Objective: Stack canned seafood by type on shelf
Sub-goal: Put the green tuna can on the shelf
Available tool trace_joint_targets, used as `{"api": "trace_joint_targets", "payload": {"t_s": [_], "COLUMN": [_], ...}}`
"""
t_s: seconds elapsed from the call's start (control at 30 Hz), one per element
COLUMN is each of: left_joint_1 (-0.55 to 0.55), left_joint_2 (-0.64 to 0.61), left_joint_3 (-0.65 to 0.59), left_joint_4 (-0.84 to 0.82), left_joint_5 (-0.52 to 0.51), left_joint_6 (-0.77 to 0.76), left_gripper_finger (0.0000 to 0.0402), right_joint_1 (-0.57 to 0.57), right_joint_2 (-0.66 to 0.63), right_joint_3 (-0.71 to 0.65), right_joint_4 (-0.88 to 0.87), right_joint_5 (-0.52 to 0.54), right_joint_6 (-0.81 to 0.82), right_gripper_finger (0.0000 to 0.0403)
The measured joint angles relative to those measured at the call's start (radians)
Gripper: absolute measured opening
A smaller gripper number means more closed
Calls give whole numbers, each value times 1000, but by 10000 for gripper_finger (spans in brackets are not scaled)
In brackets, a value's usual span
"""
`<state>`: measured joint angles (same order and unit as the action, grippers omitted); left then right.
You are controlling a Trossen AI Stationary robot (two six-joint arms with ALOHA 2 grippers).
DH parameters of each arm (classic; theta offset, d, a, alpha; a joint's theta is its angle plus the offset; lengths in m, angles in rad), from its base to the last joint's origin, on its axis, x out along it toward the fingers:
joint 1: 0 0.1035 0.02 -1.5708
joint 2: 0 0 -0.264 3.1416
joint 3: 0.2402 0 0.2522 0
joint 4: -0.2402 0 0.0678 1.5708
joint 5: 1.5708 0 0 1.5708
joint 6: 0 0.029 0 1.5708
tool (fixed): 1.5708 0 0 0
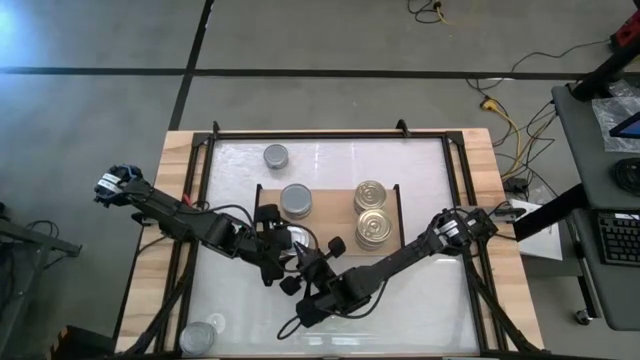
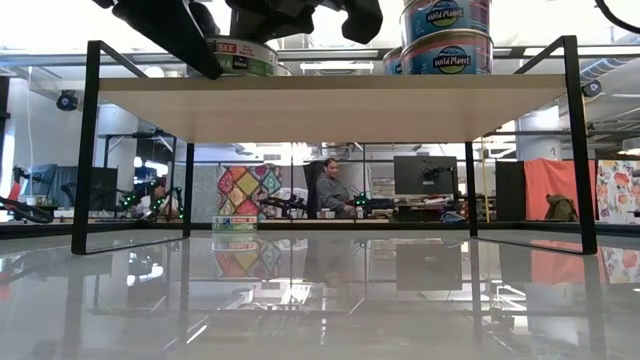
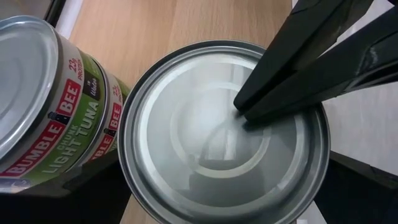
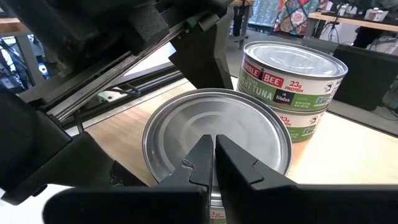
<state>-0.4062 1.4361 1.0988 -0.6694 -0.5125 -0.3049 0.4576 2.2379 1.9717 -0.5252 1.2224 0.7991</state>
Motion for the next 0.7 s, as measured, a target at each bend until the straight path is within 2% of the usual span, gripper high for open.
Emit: {"api": "trace_joint_targets", "payload": {"t_s": [0.7], "left_joint_1": [19], "left_joint_2": [0], "left_joint_3": [2], "left_joint_4": [-33], "left_joint_5": [55], "left_joint_6": [-84], "left_gripper_finger": [400], "right_joint_1": [0], "right_joint_2": [2], "right_joint_3": [-2], "right_joint_4": [2], "right_joint_5": [-1], "right_joint_6": [-12], "right_gripper_finger": [12]}}
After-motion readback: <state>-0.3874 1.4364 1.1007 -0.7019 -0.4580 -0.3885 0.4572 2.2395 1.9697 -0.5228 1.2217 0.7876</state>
